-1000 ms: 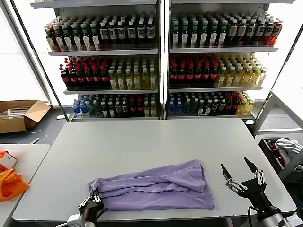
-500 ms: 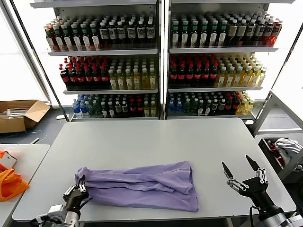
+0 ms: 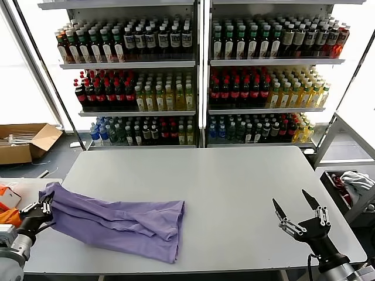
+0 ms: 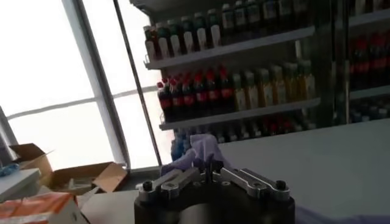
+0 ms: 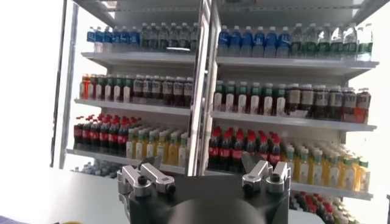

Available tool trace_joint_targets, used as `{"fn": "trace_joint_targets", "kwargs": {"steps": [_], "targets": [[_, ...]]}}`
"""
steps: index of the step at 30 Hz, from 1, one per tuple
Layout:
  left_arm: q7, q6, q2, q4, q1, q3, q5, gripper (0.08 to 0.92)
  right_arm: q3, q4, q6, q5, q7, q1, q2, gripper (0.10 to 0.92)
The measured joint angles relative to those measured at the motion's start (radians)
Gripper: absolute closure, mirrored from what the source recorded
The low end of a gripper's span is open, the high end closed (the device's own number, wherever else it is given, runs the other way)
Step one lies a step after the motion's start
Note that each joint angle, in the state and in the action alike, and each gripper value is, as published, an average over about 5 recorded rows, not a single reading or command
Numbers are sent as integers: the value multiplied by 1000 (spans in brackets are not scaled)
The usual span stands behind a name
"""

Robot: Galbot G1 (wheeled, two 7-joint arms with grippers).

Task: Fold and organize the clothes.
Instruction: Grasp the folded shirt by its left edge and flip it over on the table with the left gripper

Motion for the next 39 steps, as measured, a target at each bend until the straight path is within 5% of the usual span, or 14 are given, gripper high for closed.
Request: {"fn": "trace_joint_targets", "kwargs": {"steps": [5,13,28,39], "targets": [[-7,56,15,-95,-23,33,-87,897,9,7,-3,2,0,-4,0,203],[-36,76,-47,-202,-80,273,-162,897,21,9,-10,2,-2,-2,-12,203],[-63,87,-213,-185,-190,609,-188,896,31,18,-23,2,-4,4,-27,203],[-60,107,-250,-176,-198,647,-177,635,39,35,-30,12,-5,15,-36,203]]}}
